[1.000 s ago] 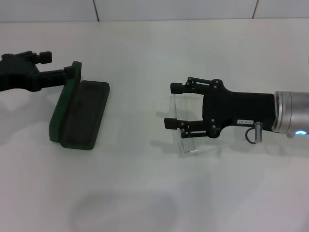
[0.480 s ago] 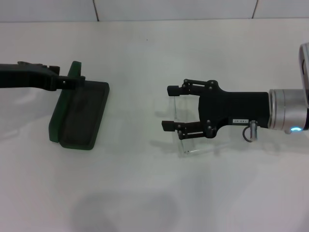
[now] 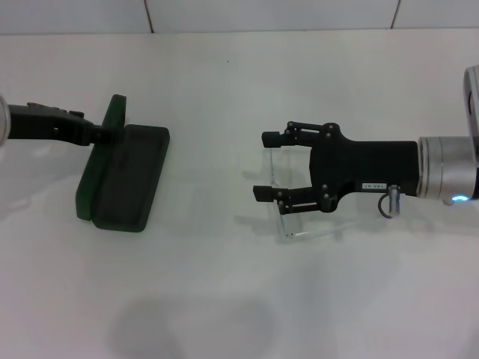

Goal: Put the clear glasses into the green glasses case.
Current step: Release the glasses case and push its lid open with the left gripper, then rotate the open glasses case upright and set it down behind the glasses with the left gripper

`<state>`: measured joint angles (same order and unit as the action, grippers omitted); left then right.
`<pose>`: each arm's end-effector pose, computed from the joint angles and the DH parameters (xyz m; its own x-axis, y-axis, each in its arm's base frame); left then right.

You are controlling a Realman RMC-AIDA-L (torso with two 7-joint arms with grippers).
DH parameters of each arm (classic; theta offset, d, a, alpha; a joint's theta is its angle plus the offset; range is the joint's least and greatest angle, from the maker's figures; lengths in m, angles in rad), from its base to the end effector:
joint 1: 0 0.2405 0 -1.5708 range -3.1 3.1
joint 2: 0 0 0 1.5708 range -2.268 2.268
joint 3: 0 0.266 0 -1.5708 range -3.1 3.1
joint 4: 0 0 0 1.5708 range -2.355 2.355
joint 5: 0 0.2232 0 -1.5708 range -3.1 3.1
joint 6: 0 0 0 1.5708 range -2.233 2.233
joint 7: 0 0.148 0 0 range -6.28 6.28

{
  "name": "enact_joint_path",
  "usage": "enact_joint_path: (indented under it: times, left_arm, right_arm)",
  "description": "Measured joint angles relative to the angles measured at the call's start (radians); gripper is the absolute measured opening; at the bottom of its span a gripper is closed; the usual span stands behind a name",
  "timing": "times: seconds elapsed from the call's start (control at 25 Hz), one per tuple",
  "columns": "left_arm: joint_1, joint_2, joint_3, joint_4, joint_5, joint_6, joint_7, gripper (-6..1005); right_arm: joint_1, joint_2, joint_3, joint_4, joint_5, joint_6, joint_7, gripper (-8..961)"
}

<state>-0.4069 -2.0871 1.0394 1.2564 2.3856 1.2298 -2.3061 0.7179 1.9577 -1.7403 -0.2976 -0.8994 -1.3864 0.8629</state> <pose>-0.2749 0.3852 0.0486 0.6725 0.6825 0.2863 0.7099 -0.4855 -0.5102 0.2033 0.3614 -0.0691 0.8138 0.0340 -0.5802 -0.0648 -0.9867 -0.1488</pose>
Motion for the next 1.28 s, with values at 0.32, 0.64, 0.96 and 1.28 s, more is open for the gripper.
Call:
enact_joint_path:
  times: [0.32, 0.64, 0.96, 1.28]
  left_arm:
    - [0.004, 0.001, 0.007, -0.005, 0.007, 0.006, -0.004, 797]
    - [-0.002, 0.004, 0.007, -0.029, 0.018, 0.006, -0.005, 744]
    - [-0.024, 0.002, 0.057, -0.035, 0.067, 0.006, 0.002, 556]
    - [-0.064, 0.002, 0.06, -0.033, 0.07, 0.0, 0.036, 294]
  right_arm:
    - [0.001, 0.002, -0.002, 0.0, -0.001, 0.0, -0.002, 807]
    - [0.0, 0.004, -0.002, 0.0, -0.002, 0.0, -0.002, 808]
    - [-0.003, 0.004, 0.001, 0.0, -0.013, 0.0, -0.003, 807]
    - [-0.018, 0.003, 0.002, 0.0, -0.013, 0.0, -0.004, 808]
